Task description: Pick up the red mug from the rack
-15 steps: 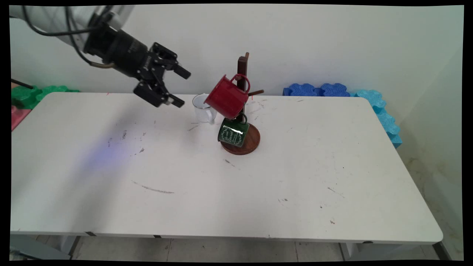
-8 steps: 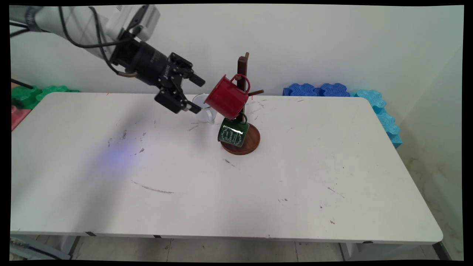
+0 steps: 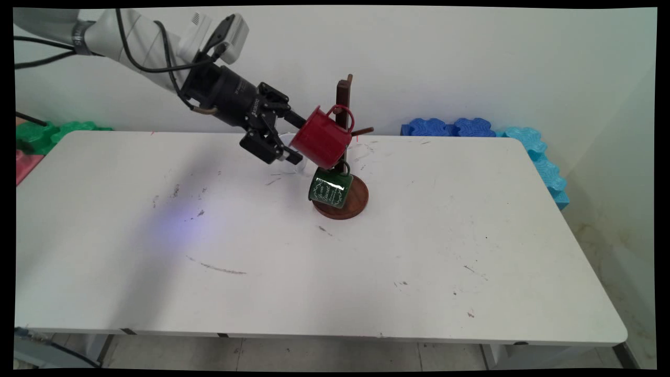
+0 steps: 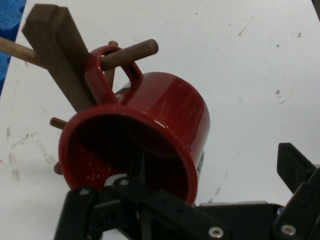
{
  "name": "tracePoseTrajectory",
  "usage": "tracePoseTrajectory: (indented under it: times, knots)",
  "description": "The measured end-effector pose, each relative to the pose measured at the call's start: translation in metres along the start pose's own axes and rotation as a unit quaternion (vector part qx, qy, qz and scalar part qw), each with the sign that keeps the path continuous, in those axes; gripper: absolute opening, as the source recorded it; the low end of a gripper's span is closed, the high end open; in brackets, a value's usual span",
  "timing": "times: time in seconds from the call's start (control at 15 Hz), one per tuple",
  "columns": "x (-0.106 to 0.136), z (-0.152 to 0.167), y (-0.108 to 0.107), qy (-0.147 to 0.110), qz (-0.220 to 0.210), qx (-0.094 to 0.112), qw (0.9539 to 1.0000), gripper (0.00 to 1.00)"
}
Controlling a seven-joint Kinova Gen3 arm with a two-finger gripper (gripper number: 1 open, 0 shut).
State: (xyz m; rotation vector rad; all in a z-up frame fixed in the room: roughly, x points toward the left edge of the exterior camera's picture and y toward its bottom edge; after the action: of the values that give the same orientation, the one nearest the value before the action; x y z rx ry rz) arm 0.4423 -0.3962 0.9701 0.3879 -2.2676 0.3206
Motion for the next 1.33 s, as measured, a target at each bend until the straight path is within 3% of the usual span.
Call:
tracePoseTrajectory:
  times: [0.67,1.07,1.13,1.33]
  knots:
    - [0.0026,-0.0004,-0.0039,0.0,-0.026,-0.021,0.9994,1.0]
    - [0.0048,-0.0026,-0.0077,0.003,-0.043,-0.023,0.9988,1.0]
    - [0.0044,-0.0019,-0.008,0.003,-0.045,-0.023,0.9987,0.0]
    - [0.0037,-0.0009,-0.0094,0.002,-0.052,-0.022,0.9984,0.0]
